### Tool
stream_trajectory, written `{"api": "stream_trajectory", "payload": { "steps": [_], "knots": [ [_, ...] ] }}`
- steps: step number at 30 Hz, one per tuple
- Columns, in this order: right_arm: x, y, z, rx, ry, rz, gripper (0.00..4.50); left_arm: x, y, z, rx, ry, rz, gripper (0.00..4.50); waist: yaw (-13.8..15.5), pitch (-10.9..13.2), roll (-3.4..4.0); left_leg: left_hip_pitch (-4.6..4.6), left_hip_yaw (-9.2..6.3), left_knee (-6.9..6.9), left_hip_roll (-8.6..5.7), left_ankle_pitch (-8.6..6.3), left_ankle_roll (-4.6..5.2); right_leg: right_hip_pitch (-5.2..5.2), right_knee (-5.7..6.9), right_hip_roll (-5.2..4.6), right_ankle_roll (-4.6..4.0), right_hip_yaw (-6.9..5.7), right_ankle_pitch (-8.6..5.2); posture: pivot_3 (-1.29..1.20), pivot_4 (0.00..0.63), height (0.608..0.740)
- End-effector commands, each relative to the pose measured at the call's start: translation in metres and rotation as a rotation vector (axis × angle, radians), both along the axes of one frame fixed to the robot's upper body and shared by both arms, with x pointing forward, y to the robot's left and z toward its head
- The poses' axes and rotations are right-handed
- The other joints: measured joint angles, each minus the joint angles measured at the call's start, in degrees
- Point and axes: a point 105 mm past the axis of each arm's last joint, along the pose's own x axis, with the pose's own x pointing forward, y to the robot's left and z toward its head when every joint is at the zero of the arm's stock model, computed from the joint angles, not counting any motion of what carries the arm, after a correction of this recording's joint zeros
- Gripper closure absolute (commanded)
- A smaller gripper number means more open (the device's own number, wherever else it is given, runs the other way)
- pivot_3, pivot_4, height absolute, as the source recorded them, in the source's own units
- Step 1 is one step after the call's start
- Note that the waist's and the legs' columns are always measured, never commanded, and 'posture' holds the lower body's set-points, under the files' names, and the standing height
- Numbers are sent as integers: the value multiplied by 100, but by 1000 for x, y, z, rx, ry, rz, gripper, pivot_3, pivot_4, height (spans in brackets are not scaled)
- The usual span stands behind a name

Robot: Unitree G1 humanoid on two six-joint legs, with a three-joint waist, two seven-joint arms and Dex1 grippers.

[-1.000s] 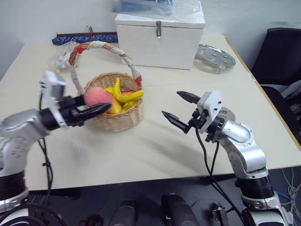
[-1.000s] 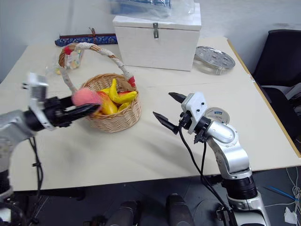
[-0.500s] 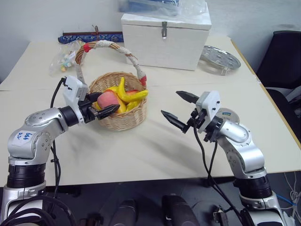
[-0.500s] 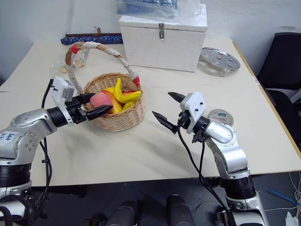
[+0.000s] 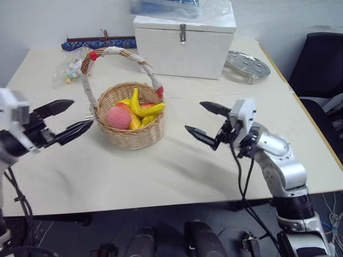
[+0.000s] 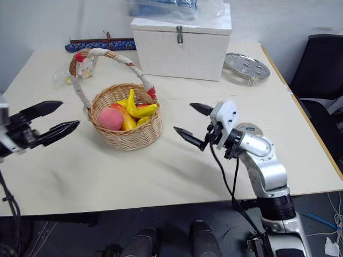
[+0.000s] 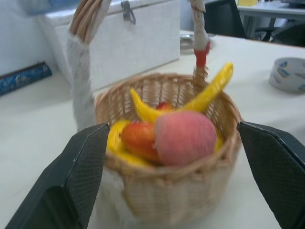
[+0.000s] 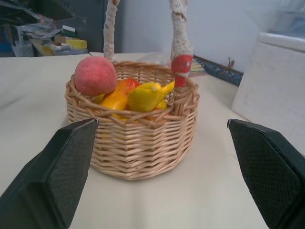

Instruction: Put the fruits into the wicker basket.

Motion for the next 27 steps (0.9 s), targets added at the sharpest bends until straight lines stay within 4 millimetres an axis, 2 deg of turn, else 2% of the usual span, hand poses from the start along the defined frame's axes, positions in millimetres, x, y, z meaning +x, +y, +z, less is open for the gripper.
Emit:
{"api": "stream_trajectory", "payload": {
  "steps": [1, 4, 9, 12, 17, 20, 27],
  "knots": [
    [9, 8, 19, -69, -31, 152, 0, -27, -4, 0, -1, 65, -92, 10, 8, 4, 7, 3, 2, 0, 0, -6, 11, 1, -1, -1, 0, 4, 0, 0, 150, 740],
    [28, 28, 29, -105, -12, 242, 0, -36, -7, -6, 14, 81, -100, 10, 4, 5, 8, 2, 0, -2, 8, -9, 10, 1, -5, 3, 0, 2, 0, 0, 150, 740],
    [55, 61, 33, -139, -8, 304, 0, -52, -34, -14, -10, 111, -203, 10, 4, 6, 9, -2, 8, -4, 10, -7, -5, -4, -9, 5, -2, 9, 1, 0, 150, 740],
    [65, 80, 38, -135, -12, 314, 0, -52, -43, -13, -9, 72, -208, 10, -5, 6, 10, -8, 14, -1, 10, -11, -5, -6, -15, 5, -2, 10, 1, 0, 150, 740],
    [68, 102, 39, -145, 23, 333, 0, -48, -42, -9, -4, 28, -173, 10, -31, 6, 10, -7, 32, -2, 11, -12, -6, -22, -3, 10, -2, 29, 2, 0, 150, 740],
    [65, 110, 38, -151, 25, 365, 567, -46, -42, -6, -7, 11, -162, 0, -40, 6, 10, -7, 35, -2, 14, -14, -9, -25, -2, 13, -2, 34, 1, 0, 150, 740],
    [61, 112, 29, -181, 46, 400, 2967, -45, -47, -4, -13, -2, -167, 0, -116, 7, 11, -8, 50, -5, 16, -15, -9, -39, 9, 16, -2, 53, 1, 0, 150, 740]
  ]
}}
